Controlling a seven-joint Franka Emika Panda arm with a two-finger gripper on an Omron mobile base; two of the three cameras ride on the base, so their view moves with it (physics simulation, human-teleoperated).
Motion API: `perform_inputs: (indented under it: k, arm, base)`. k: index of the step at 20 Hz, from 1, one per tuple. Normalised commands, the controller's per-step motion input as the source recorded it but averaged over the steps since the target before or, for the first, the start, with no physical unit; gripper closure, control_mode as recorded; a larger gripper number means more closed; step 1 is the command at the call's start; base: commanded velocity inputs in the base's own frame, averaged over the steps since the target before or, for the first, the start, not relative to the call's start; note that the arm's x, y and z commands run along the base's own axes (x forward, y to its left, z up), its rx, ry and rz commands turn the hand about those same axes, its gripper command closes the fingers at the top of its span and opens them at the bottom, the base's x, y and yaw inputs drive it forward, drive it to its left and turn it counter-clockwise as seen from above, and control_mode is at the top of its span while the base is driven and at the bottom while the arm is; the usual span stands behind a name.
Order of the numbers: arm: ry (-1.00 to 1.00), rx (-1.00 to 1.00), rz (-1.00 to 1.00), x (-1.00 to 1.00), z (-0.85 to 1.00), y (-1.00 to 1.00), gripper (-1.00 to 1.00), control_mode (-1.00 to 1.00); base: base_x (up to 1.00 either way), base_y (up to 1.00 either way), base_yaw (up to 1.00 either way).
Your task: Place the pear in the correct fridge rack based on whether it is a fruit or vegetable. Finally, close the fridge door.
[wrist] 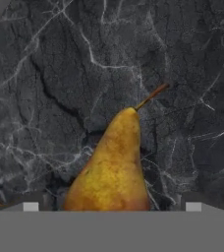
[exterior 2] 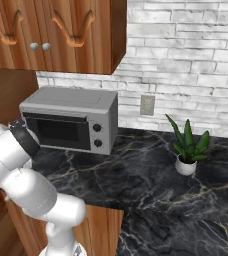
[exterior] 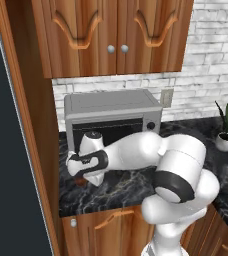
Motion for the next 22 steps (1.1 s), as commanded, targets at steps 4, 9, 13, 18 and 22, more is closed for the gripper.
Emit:
perform_inputs:
  k: [4,9,13,18,22]
  arm:
    - [0.0,0.0,-0.04,-0.01,-0.49,0.03,1.0,-1.0]
    - [0.01,0.0,-0.02,0.0,-0.28,0.01,1.0,-1.0]
    - [-0.06,0.0,0.0,-0.23,0.03,-0.06,1.0,-1.0]
    - [-0.29,0.02,-0.05,-0.94,0.5,-0.83,1.0,-1.0]
    - [-0.28,0.07,-0.02,-0.83,0.59,-1.0,1.0,-1.0]
  base:
    - [0.0,0.0,0.0]
    - [0.0,0.0,0.0]
    - [0.0,0.0,0.0]
    - [0.0,0.0,0.0]
    - [0.0,0.0,0.0]
